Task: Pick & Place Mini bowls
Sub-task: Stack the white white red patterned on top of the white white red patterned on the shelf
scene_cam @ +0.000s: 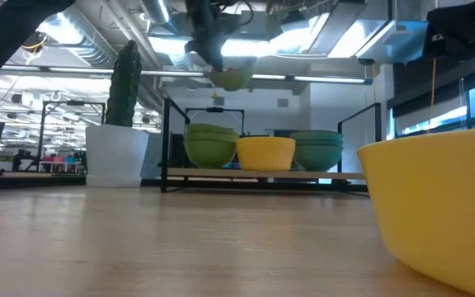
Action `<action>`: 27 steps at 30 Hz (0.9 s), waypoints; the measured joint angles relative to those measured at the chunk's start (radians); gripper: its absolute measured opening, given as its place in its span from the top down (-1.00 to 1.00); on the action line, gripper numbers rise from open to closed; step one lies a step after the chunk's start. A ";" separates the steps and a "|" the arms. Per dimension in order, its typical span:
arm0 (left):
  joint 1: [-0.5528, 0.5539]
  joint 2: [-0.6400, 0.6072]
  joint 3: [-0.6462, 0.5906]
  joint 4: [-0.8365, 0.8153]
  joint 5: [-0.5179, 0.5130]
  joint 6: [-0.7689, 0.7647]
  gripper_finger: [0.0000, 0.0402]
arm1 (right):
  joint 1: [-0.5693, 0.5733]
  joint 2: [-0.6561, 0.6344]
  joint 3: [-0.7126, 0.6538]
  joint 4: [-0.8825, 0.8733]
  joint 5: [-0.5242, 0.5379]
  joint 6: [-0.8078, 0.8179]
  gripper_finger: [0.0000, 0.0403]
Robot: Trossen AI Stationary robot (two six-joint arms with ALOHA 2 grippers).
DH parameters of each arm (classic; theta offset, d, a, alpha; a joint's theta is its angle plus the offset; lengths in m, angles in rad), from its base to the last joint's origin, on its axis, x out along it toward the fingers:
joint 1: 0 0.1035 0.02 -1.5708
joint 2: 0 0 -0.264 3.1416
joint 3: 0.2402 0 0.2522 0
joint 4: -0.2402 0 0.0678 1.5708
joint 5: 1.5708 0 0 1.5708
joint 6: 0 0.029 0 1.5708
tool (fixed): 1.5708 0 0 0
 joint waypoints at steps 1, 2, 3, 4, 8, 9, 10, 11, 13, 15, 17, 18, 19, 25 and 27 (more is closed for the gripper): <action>0.005 0.000 0.000 0.000 0.001 0.000 0.96 | 0.000 0.000 0.000 -0.002 0.000 0.000 0.89; 0.011 0.000 0.000 0.000 0.006 0.000 0.96 | 0.000 0.000 0.000 -0.003 0.000 -0.002 0.89; 0.017 0.000 0.000 0.000 0.008 -0.004 0.96 | 0.000 0.000 0.000 -0.003 0.000 -0.004 0.89; 0.023 0.000 0.000 -0.001 0.007 -0.013 0.96 | 0.000 0.000 0.000 -0.003 0.000 -0.005 0.89; 0.056 0.000 0.000 -0.035 0.007 -0.058 0.96 | 0.000 0.000 0.000 -0.003 0.000 -0.006 0.89; 0.062 0.001 0.000 -0.050 0.007 -0.058 0.96 | 0.000 0.000 0.000 -0.003 0.000 -0.006 0.89; 0.066 0.002 0.000 -0.063 0.007 -0.051 0.96 | 0.000 0.000 0.000 -0.003 0.000 -0.006 0.89; 0.070 0.004 0.000 -0.072 0.010 -0.037 0.96 | 0.000 0.000 0.000 -0.003 0.000 -0.006 0.89; 0.075 0.004 -0.014 -0.074 0.022 0.002 0.96 | 0.000 0.000 0.000 -0.003 0.000 -0.006 0.89; 0.071 0.005 -0.027 -0.065 0.024 0.036 0.96 | 0.000 0.000 0.000 -0.003 0.000 -0.006 0.89; 0.065 0.006 -0.043 -0.050 0.022 0.067 0.96 | 0.000 0.000 0.000 -0.003 0.000 -0.006 0.89; 0.060 0.006 -0.052 -0.043 0.018 0.081 0.96 | 0.000 0.000 0.000 -0.003 0.000 -0.006 0.89; 0.057 0.006 -0.063 -0.036 0.017 0.094 0.96 | 0.000 0.000 0.000 -0.003 0.000 -0.006 0.89; 0.049 0.006 -0.143 -0.022 0.015 0.116 0.96 | 0.000 0.000 0.000 -0.003 0.000 -0.005 0.89; 0.050 0.006 -0.172 -0.017 0.014 0.124 0.96 | 0.000 0.000 0.000 -0.003 0.000 -0.005 0.89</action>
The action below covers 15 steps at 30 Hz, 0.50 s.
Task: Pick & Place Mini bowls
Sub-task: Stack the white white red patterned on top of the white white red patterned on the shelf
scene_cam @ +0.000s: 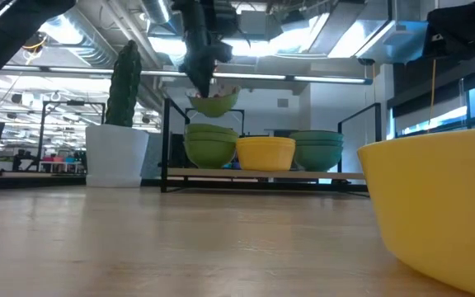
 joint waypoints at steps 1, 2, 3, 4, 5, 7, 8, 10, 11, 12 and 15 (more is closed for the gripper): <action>0.000 0.001 -0.011 -0.001 0.000 0.001 0.96 | 0.000 0.000 0.000 0.000 0.000 0.000 0.89; 0.000 0.001 -0.019 0.000 -0.002 0.002 0.96 | 0.000 0.000 0.000 0.000 0.000 0.000 0.89; 0.000 0.001 -0.028 0.002 -0.008 0.001 0.96 | 0.000 0.000 0.000 0.000 0.000 0.000 0.89; 0.000 0.001 -0.036 0.007 -0.020 0.002 0.96 | 0.000 0.000 0.000 0.000 0.000 0.000 0.89; 0.000 0.001 -0.049 0.017 -0.033 0.006 0.96 | 0.000 0.000 0.000 0.000 0.000 0.000 0.89; 0.000 0.001 -0.071 0.042 -0.035 0.010 0.96 | 0.000 0.000 0.000 0.000 0.000 0.000 0.89; 0.000 0.001 -0.081 0.052 -0.034 0.010 0.96 | 0.000 0.000 0.000 0.000 0.000 0.000 0.89; 0.001 0.001 -0.097 0.070 -0.034 0.015 0.96 | 0.000 0.000 0.000 0.000 0.000 0.000 0.89; 0.001 0.001 -0.104 0.079 -0.032 0.022 0.96 | 0.000 0.000 0.000 0.000 0.000 0.000 0.89; 0.001 0.001 -0.111 0.086 -0.027 0.027 0.96 | 0.000 0.000 0.000 0.000 0.000 0.000 0.89; 0.001 0.001 -0.132 0.097 -0.007 0.036 0.96 | 0.000 0.000 0.000 -0.001 0.000 0.000 0.89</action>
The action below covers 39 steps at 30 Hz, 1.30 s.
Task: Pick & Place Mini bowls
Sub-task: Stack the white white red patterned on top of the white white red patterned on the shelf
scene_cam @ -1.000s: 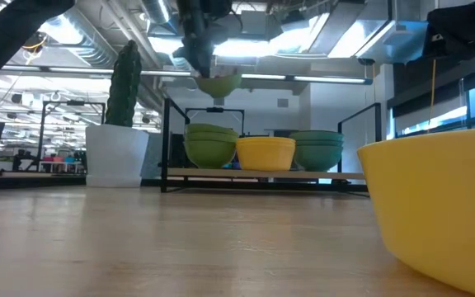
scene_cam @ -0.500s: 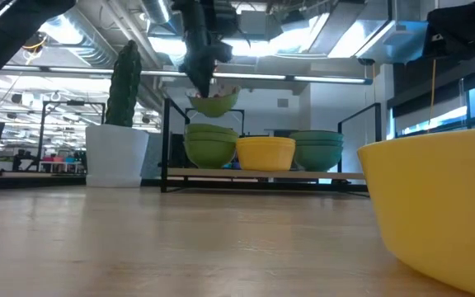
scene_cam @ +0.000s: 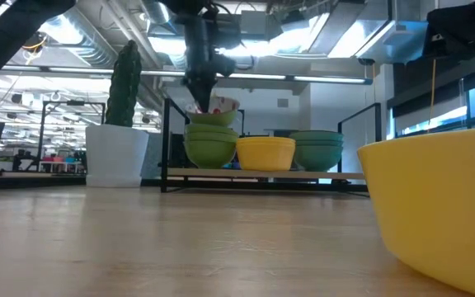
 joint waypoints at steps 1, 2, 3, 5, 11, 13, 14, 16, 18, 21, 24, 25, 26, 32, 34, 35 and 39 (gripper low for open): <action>0.000 0.000 -0.005 0.001 0.004 0.000 0.96 | 0.000 0.000 0.000 0.000 0.000 0.000 0.89; 0.000 0.000 -0.011 0.001 0.009 0.001 0.96 | 0.000 0.000 0.000 -0.001 0.000 0.000 0.89; 0.000 0.000 -0.017 0.001 0.015 0.002 0.96 | 0.000 0.000 0.000 -0.001 0.000 0.000 0.89; 0.000 0.000 -0.031 0.007 0.021 0.009 0.96 | 0.000 0.000 0.000 -0.001 0.000 -0.004 0.89; 0.000 0.000 -0.045 0.041 0.025 0.025 0.96 | 0.000 0.000 0.000 -0.001 0.000 -0.021 0.89; 0.001 0.000 -0.045 0.050 0.029 0.026 0.96 | 0.000 0.000 0.000 -0.002 0.000 -0.021 0.89; 0.001 0.000 -0.045 0.058 0.030 0.026 0.96 | 0.000 0.000 0.000 -0.003 0.000 -0.021 0.89; 0.001 0.007 -0.045 0.076 0.043 0.026 0.96 | 0.000 0.000 0.000 -0.007 0.000 -0.022 0.89; 0.001 0.023 -0.045 0.069 0.057 0.023 0.96 | 0.000 0.000 0.000 -0.009 0.000 -0.022 0.89; 0.002 0.055 -0.045 0.049 0.051 0.020 0.96 | 0.000 0.000 0.000 -0.009 0.000 -0.021 0.89; 0.010 0.083 -0.042 0.033 0.059 0.017 0.96 | 0.000 0.000 0.000 -0.010 0.000 -0.021 0.89; 0.011 0.090 -0.039 0.032 0.063 0.017 0.96 | 0.000 0.000 0.000 -0.012 0.000 -0.021 0.89; 0.012 0.094 -0.038 0.032 0.061 0.018 0.96 | 0.000 0.000 0.000 -0.013 0.000 -0.021 0.89; 0.020 0.103 -0.026 0.026 0.054 0.020 0.84 | 0.000 0.000 0.000 -0.013 0.000 -0.021 0.89; 0.019 0.110 -0.007 0.015 0.052 0.018 0.76 | 0.000 0.000 0.000 -0.013 0.000 -0.021 0.89; 0.019 0.112 0.003 0.011 0.051 0.018 0.72 | 0.000 0.000 0.000 -0.013 0.000 -0.021 0.89; 0.005 0.111 0.035 0.009 0.026 0.035 0.57 | 0.000 0.000 0.000 -0.014 0.000 -0.020 0.89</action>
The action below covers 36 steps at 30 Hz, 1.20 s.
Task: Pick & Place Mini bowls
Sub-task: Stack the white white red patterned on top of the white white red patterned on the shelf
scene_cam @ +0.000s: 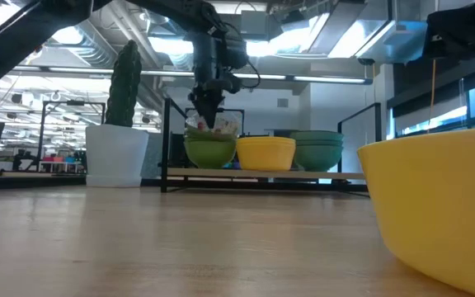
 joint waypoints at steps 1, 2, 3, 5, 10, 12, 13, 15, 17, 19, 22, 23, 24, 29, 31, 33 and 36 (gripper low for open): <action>-0.002 0.000 0.009 -0.005 -0.006 0.004 0.53 | 0.000 0.000 0.000 0.000 0.000 0.000 0.89; -0.005 0.000 0.017 -0.013 -0.015 0.008 0.50 | 0.000 0.000 0.000 0.000 0.000 0.000 0.89; -0.009 -0.001 0.021 -0.018 -0.028 0.009 0.47 | 0.000 0.000 0.000 -0.002 0.000 0.000 0.89; -0.015 -0.002 0.029 -0.021 -0.048 0.010 0.40 | 0.000 0.000 0.000 -0.008 0.000 -0.001 0.89; -0.022 -0.003 0.038 -0.030 -0.135 0.024 0.27 | 0.000 0.000 0.000 -0.007 0.000 0.000 0.89; -0.022 -0.003 0.038 -0.030 -0.177 0.050 0.24 | 0.000 0.000 0.000 -0.007 0.000 0.003 0.89; -0.024 -0.003 0.038 -0.030 -0.193 0.062 0.23 | 0.000 0.000 0.000 -0.007 0.000 0.003 0.89; -0.027 -0.005 0.038 -0.030 -0.209 0.084 0.22 | 0.000 0.000 0.000 -0.007 0.000 0.003 0.89; -0.037 -0.009 0.038 -0.029 -0.212 0.095 0.22 | 0.000 0.000 0.000 -0.007 0.000 0.002 0.89; -0.052 -0.011 0.039 -0.030 -0.214 0.110 0.24 | 0.000 0.000 0.000 -0.007 0.000 -0.001 0.89; -0.082 -0.011 0.039 -0.031 -0.213 0.133 0.29 | 0.000 0.000 0.000 -0.007 0.000 -0.001 0.89; -0.094 -0.011 0.039 -0.031 -0.217 0.147 0.31 | 0.000 0.000 0.000 -0.007 0.000 -0.001 0.89; -0.106 -0.011 0.039 -0.029 -0.234 0.162 0.34 | 0.000 0.000 0.000 -0.007 0.000 0.000 0.89; -0.180 -0.013 0.032 0.033 -0.522 0.209 0.63 | 0.000 0.000 0.000 -0.007 0.000 0.003 0.89; -0.206 -0.013 0.012 0.081 -0.624 0.263 0.80 | 0.000 0.000 0.000 -0.007 0.000 0.009 0.89; -0.220 -0.013 -0.006 0.113 -0.651 0.318 0.94 | 0.000 0.000 0.000 -0.007 0.000 0.018 0.89; -0.217 -0.014 -0.039 0.172 -0.654 0.346 0.98 | 0.000 0.000 0.000 -0.006 0.000 0.022 0.89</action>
